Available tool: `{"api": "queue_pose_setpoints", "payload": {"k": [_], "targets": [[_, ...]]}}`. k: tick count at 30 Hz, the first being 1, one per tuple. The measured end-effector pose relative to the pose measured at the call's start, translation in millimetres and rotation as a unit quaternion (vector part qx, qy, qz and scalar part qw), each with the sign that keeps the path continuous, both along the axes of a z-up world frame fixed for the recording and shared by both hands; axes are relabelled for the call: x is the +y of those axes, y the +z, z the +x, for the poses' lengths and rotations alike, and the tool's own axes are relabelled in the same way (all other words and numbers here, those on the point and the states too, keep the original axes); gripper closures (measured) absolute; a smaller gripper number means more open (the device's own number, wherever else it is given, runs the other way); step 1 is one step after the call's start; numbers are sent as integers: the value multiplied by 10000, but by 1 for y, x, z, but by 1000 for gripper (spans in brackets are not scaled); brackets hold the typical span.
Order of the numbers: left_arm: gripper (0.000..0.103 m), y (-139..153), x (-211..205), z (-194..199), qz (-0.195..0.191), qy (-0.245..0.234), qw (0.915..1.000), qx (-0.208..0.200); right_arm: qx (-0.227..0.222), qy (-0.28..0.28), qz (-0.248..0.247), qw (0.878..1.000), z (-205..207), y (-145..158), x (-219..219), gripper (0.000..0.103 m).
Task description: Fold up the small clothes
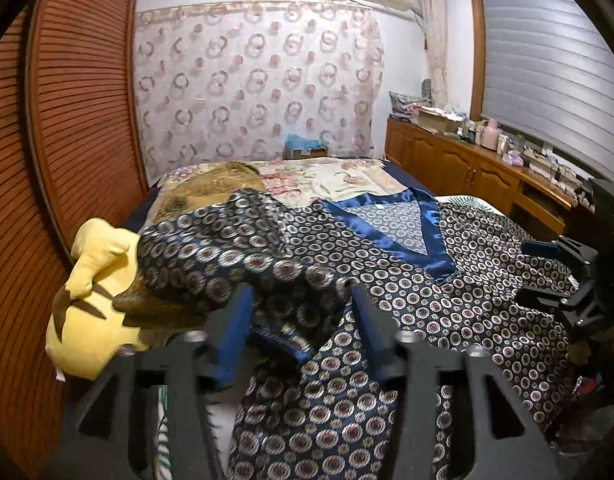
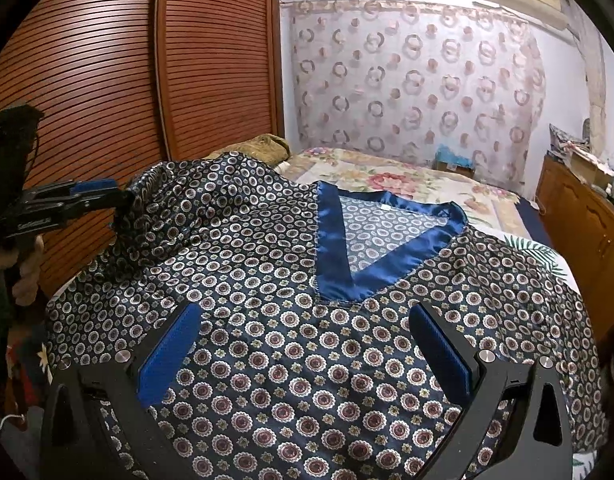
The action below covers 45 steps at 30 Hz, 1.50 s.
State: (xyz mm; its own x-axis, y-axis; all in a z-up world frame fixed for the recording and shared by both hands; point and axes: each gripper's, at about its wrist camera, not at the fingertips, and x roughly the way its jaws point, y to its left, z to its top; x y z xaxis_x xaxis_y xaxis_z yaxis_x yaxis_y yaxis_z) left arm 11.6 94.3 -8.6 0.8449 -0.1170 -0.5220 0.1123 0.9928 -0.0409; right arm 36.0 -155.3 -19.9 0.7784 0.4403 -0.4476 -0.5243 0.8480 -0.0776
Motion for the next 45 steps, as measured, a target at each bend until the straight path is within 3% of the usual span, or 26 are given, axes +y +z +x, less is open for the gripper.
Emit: {"api": "queue_pose_setpoints", "payload": {"k": [3,11,16,23,31,34,36,38,45], "targets": [[26,1,10,-11,-76,83,9999,-63,8,109,-43,9999,3,5,4,0],[22,-2,39,-33,-116,399,9991,-112,-116,680,-182,9975,15,35,46,0],[22,-9,55,-37,-230,541,9982,-62,-304,1233,-350,9913,28,57,90,6],[22,-17,68,-43,-264,736,9969,-52,65,2052,-622,9767,65,69,163,30],[22,-23,82,-46,-315,897,9955,-51,456,2363,-1229,9628,107,47,236,47],[22,-25,84,-46,-331,915,9953,-21,662,2348,-1408,9595,123,33,253,65],[22,-26,85,-47,-343,917,9952,-7,795,2366,-1447,9575,133,25,256,89],[22,-27,85,-47,-345,915,9952,4,814,2373,-1368,9583,140,24,259,97],[22,-28,81,-45,-341,857,9957,2,481,1736,-359,9830,151,43,207,99]]}}
